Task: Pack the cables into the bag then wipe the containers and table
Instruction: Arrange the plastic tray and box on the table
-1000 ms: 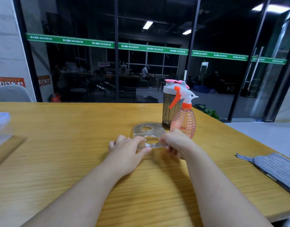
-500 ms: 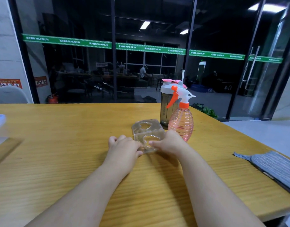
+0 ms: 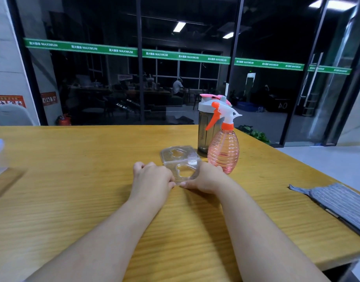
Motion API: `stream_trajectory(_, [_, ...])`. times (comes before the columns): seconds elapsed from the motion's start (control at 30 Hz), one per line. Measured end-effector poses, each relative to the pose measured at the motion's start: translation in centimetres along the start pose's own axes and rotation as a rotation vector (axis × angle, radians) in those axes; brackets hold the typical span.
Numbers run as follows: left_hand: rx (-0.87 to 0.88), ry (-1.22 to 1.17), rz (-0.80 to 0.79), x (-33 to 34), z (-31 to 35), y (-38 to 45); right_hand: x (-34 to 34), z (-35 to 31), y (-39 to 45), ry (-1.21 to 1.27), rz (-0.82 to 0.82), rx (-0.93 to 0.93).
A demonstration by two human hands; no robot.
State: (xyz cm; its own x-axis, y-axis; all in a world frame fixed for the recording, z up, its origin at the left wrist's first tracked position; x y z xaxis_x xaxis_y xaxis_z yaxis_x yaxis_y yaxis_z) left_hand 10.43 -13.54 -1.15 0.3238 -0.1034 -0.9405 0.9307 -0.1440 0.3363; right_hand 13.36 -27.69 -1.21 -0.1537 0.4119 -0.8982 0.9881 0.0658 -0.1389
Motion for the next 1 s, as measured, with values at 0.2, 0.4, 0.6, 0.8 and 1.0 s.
stream_trajectory(0.2, [0.003, 0.016, 0.021, 0.1, 0.2, 0.0, 0.5, -0.2, 1.2, -0.039, 0.116, 0.071])
stream_trajectory(0.4, [0.018, 0.011, 0.044, 0.2, 0.2, 0.1, 0.5, -0.4, 1.3, -0.121, 0.087, 0.086])
stream_trajectory(0.6, [0.009, -0.003, 0.055, 0.2, 0.2, 0.1, 0.7, -0.2, 1.6, -0.089, 0.112, 0.069])
stream_trajectory(0.8, [-0.012, -0.063, 0.144, -1.7, -0.2, -0.5, -0.8, -0.9, 0.4, 0.093, 0.300, -0.044])
stream_trajectory(1.0, [-0.105, -0.240, 0.359, -5.5, -3.6, -2.4, -3.3, -5.7, -3.5, 0.228, 0.587, -0.373])
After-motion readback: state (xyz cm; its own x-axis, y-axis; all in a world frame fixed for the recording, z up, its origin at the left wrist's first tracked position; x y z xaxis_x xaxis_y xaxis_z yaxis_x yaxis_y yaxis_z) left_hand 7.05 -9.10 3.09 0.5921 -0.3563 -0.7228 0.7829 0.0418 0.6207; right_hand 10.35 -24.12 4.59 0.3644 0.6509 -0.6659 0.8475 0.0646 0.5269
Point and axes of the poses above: each hand's wrist, its own y-axis towards the middle knuckle, its own x-axis out of the palm, z = x × y, the point moved 4 cm from there along y, towards the middle knuckle, and after that the axes turned 7 degrees about -z, right-handed, at the moved point
